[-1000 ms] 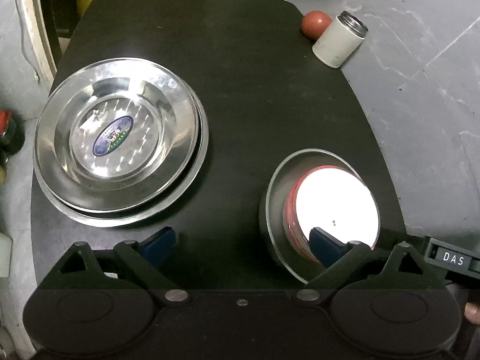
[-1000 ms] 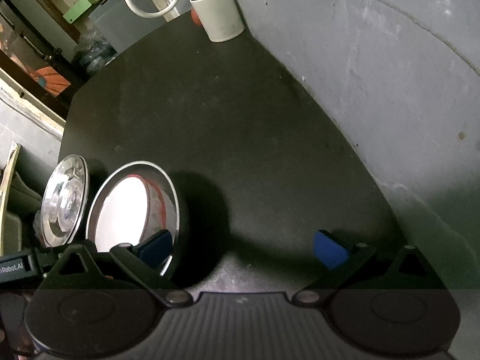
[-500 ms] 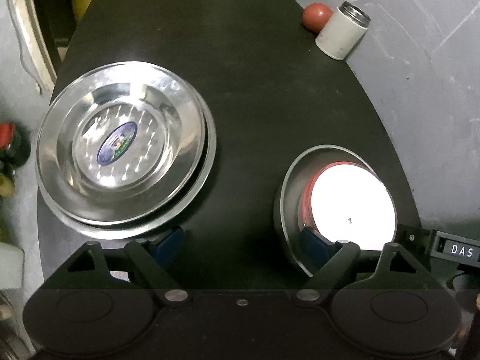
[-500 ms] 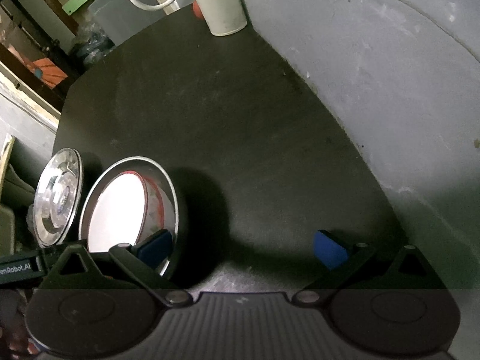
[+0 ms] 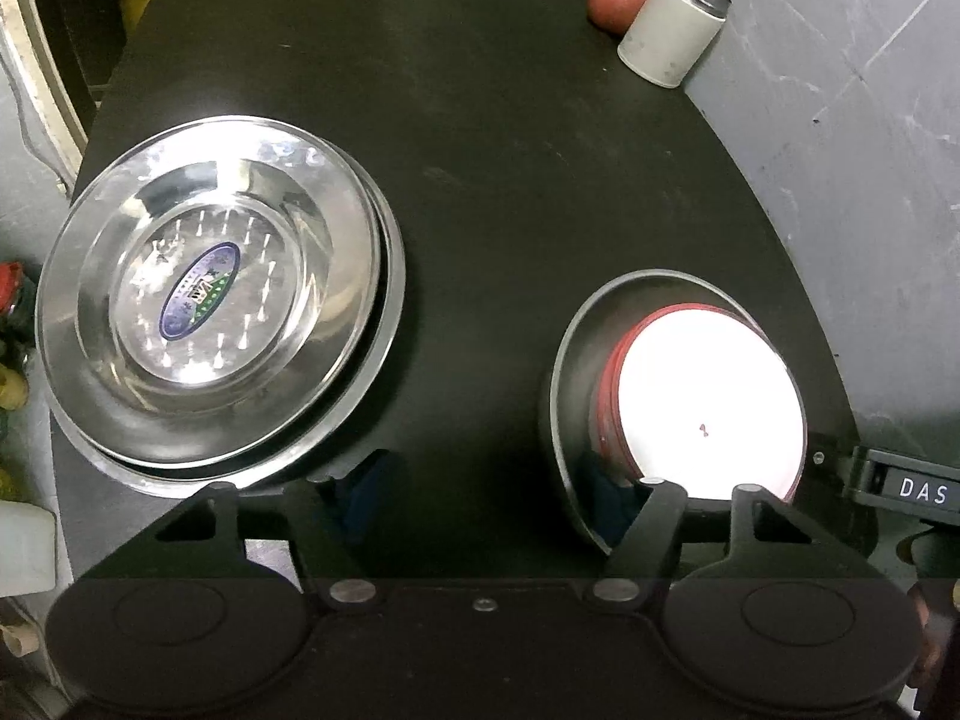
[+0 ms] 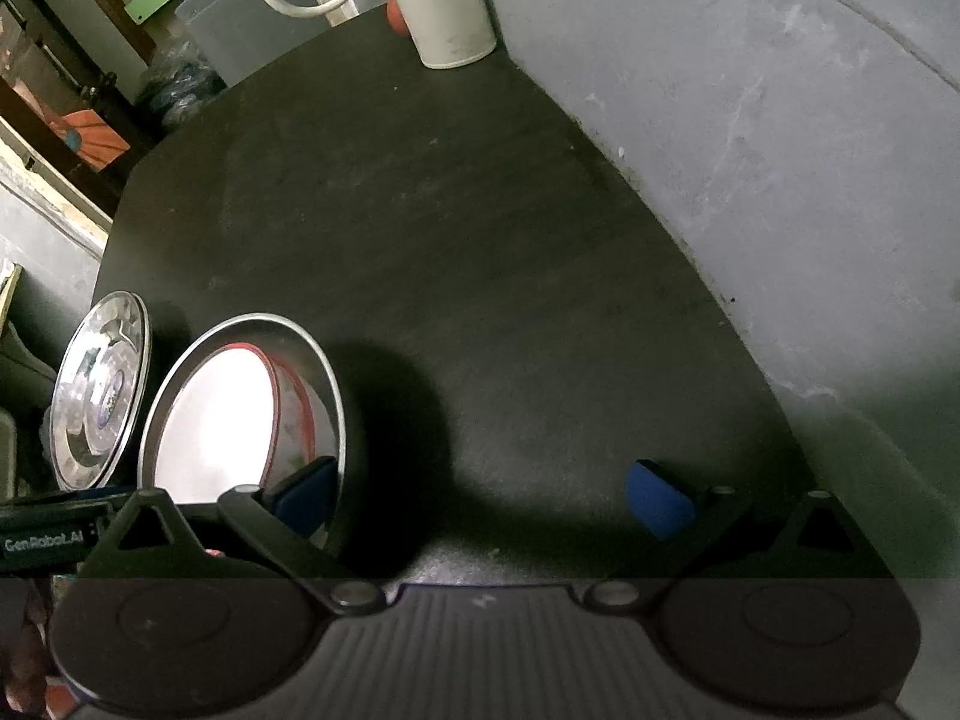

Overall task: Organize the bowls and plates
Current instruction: 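Move both grippers to the rim of the steel bowl holding the white bowls, then close both grippers on opposite sides of the steel bowl rim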

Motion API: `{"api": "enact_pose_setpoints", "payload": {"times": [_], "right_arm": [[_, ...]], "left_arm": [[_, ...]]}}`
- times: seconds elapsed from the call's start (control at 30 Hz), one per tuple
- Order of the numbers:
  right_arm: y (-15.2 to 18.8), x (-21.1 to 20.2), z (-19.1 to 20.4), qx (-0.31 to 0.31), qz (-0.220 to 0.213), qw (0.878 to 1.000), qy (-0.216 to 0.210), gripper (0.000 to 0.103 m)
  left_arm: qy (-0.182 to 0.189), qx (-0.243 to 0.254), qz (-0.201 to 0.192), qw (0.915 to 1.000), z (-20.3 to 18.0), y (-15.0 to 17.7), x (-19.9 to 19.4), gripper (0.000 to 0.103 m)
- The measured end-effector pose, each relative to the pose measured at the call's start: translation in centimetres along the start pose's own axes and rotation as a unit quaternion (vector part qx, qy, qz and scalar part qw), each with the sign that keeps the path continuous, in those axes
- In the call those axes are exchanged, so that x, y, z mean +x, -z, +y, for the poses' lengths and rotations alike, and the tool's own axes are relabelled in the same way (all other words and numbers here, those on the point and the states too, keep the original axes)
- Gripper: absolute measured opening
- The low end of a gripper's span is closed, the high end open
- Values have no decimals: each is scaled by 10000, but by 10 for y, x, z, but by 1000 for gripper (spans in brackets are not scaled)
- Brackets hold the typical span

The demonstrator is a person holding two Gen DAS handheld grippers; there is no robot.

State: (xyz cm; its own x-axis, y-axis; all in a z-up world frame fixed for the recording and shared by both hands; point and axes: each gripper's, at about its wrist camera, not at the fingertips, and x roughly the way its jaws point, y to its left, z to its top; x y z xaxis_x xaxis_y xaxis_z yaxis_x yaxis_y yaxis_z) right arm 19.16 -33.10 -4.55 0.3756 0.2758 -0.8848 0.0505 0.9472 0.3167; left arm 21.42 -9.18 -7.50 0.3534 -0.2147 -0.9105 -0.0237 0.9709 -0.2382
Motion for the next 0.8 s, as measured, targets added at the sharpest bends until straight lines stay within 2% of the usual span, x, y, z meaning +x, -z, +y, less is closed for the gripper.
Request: {"api": "enact_pose_setpoints", "payload": {"times": [0.2, 0.33, 0.4, 0.57, 0.67, 0.8], "right_arm": [[-3, 3, -2, 16, 16, 9999, -114, 94], [-1, 3, -2, 46, 5, 9997, -239, 86], [-1, 2, -2, 75, -3, 9994, -334, 82], [1, -1, -2, 109, -35, 9977, -675, 60], [1, -2, 0, 82, -57, 9971, -754, 54], [0, 0, 2, 61, -9, 9971, -764, 52]], "left_arm": [[67, -13, 10, 10000, 3, -1, 1, 64], [158, -27, 9, 9999, 5, -1, 1, 59], [225, -35, 3, 9997, 4, -1, 1, 52], [545, 28, -29, 9985, 0, -1, 0, 30], [607, 77, -43, 9981, -3, 0, -1, 24], [690, 130, -69, 9975, -5, 0, -1, 17]]}}
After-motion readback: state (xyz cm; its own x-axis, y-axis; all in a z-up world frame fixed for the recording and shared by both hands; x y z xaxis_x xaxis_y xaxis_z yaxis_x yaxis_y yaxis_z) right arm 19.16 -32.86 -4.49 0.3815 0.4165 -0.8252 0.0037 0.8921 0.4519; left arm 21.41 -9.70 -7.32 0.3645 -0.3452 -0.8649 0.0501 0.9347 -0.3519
